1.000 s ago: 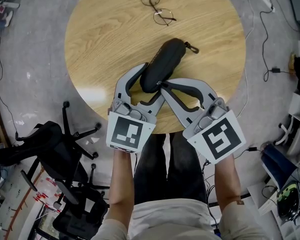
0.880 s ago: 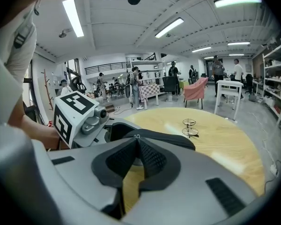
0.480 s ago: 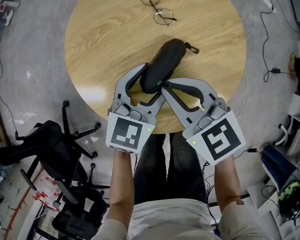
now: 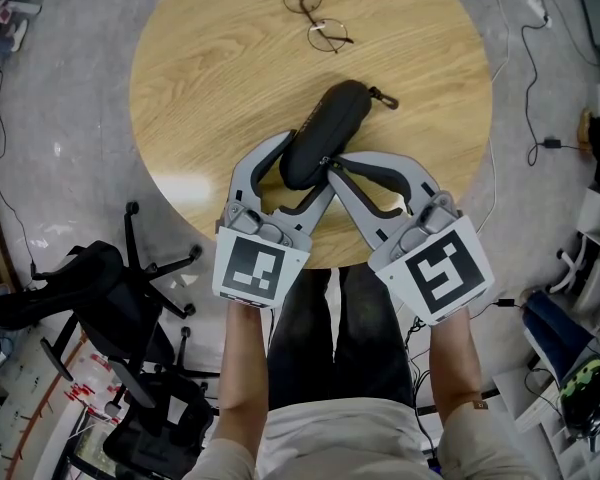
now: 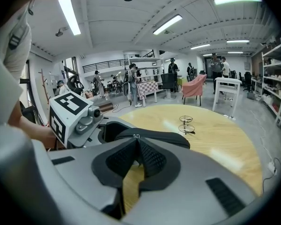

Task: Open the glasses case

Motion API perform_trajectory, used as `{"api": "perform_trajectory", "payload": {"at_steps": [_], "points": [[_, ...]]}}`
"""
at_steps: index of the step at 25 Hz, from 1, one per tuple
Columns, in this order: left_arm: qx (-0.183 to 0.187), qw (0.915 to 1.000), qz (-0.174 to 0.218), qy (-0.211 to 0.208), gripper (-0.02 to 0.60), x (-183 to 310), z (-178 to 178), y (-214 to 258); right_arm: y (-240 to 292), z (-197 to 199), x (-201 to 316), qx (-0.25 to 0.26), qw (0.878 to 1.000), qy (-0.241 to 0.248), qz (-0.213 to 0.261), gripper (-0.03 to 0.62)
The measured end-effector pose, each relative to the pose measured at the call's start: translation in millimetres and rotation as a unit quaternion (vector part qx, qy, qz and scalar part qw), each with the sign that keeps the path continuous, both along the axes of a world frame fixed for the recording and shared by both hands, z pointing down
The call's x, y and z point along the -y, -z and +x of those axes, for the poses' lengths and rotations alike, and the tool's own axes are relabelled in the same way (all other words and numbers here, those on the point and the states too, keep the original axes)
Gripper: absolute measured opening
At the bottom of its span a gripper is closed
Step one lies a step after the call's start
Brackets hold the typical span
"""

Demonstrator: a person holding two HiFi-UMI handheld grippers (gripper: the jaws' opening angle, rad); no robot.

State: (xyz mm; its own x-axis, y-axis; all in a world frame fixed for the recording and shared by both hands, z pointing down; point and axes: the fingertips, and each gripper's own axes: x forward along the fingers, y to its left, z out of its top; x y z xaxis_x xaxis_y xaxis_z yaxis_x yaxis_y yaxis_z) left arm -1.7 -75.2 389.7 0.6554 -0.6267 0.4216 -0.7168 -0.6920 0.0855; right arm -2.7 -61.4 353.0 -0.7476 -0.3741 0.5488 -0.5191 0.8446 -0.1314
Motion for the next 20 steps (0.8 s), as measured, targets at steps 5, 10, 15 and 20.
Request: {"api": "perform_trajectory", "payload": {"at_steps": [5, 10, 15, 20], "points": [[0.001, 1.0, -0.001, 0.002, 0.305, -0.4, 0.1, -1.4, -1.4, 2.4, 3.9, 0.004, 1.0, -0.007, -0.001, 0.04], [0.003, 1.0, -0.003, 0.0, 0.305, -1.4, -0.4, -3.9, -4.1, 5.6, 9.0, 0.004, 1.0, -0.017, -0.001, 0.04], [0.003, 1.0, -0.005, 0.003, 0.305, -1.9, -0.3, -3.8, -4.8, 8.9, 13.4, 0.001, 1.0, -0.024, -0.002, 0.04], [0.002, 1.0, -0.007, 0.005, 0.305, -2.5, -0.6, -4.0, -5.4, 10.4, 15.6, 0.002, 1.0, -0.027, -0.002, 0.04]]}}
